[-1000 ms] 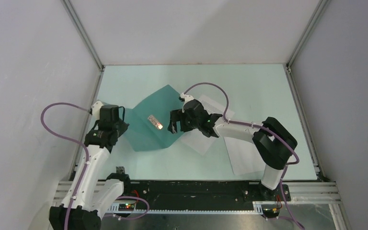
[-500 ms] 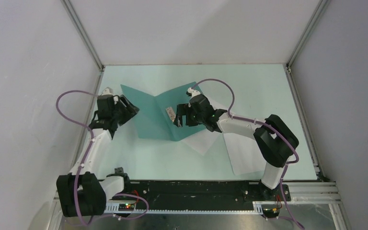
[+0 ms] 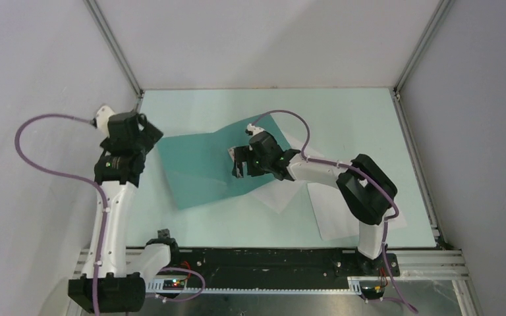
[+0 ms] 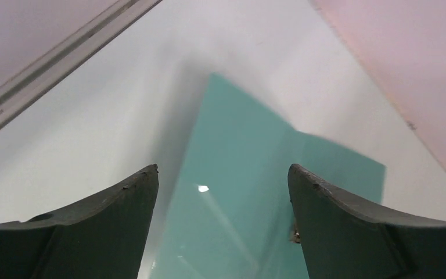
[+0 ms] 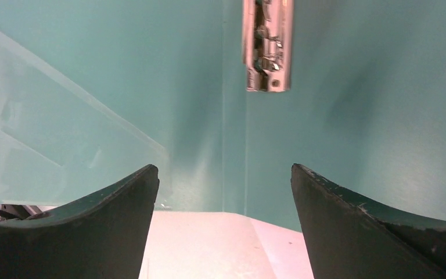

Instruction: Put the files into the folder

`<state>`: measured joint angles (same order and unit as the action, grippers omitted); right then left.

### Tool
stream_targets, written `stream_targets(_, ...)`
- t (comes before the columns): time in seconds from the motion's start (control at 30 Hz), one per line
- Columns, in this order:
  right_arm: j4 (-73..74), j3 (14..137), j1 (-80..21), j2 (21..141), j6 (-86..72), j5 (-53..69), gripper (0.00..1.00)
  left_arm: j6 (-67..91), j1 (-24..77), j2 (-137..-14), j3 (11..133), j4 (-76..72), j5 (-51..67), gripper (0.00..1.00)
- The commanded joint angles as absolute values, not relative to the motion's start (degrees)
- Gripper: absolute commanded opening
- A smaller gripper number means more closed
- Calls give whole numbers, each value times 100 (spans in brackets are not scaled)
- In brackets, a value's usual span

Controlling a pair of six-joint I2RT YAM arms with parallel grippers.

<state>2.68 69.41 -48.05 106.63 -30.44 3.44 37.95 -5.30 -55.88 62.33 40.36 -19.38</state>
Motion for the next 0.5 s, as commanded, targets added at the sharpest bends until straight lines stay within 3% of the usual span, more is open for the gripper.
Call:
stream_targets(0.0, 694, 7560, -5078, 10915, -3075, 27, 87, 3922, 400, -6023, 7139, 4346, -2357, 86)
stream_targets(0.27, 1537, 6993, -4220, 9829, -3639, -888, 79, 4839, 1902, -8637, 7957, 4205, -2485, 75)
stream_targets(0.47, 2045, 6359, -3584, 8826, -3516, -1071, 78, 4996, 2126, -10309, 8507, 3474, -1637, 60)
